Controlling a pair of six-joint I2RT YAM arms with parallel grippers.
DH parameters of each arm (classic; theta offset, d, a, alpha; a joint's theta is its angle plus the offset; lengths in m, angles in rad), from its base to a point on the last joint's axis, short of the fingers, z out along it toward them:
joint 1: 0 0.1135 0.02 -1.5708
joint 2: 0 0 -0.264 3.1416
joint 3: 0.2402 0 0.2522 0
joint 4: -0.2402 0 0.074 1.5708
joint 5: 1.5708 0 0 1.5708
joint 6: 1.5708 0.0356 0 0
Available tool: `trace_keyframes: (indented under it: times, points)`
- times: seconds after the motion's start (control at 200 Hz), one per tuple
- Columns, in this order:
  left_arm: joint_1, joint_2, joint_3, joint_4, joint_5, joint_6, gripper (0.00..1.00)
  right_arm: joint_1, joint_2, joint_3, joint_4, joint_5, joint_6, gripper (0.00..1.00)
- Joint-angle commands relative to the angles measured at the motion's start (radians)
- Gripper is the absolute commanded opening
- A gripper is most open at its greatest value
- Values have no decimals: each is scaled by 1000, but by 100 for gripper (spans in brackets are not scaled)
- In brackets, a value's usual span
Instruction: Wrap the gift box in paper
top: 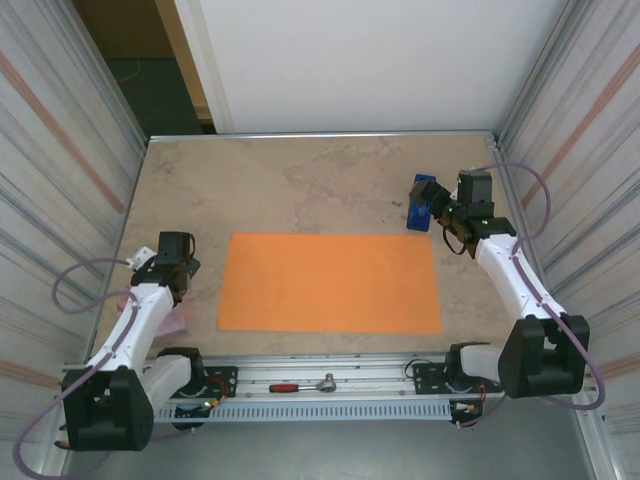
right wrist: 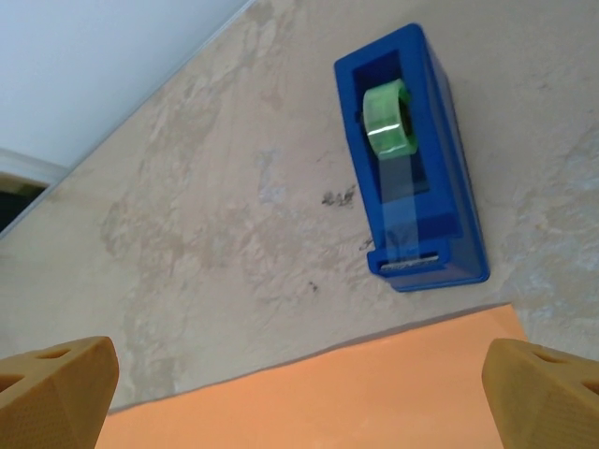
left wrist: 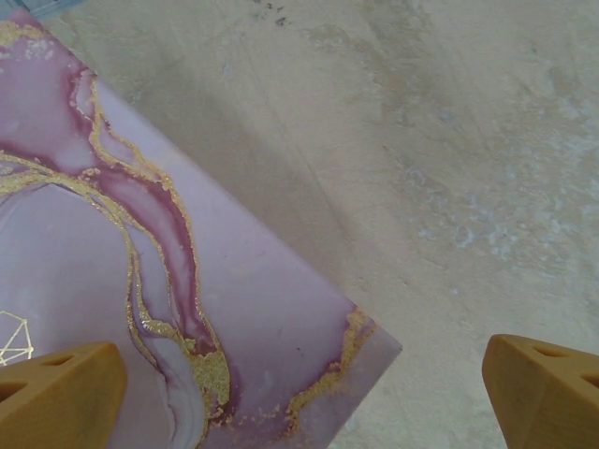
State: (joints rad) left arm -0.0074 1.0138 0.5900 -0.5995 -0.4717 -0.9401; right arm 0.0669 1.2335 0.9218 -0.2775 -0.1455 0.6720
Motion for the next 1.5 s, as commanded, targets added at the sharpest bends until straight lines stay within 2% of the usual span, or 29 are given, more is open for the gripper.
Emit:
trace_keyframes:
  times: [0.0,0.165,0.331,0.511,0.762,0.937,1.077,1.192,1.493]
  points:
    - [12,71,4,66,45,-27,99,1,-67,-28,-9,-57,-16,98]
    - [50,206,52,168,101,45,99,-2,-125,-46,-45,-48,-22,98]
    - [84,387,163,289,183,201,99,-4,-162,-65,-54,-60,-20,98]
    - [91,656,415,390,341,397,99,-3,-189,-101,-57,-99,-7,98]
    - [68,1007,855,370,538,516,99,3,-298,-150,-117,-101,-1,98]
    - [-17,1193,1162,271,609,568,98,5,-357,-158,-170,-94,-11,98]
    - [-114,1282,1318,228,629,580,99,5,-365,-170,-173,-121,-10,98]
    - [-189,1316,1371,235,646,566,99,10,-368,-189,-150,-145,1,98]
    - [-359,1318,1380,276,751,560,99,41,-294,-189,-97,-160,9,98]
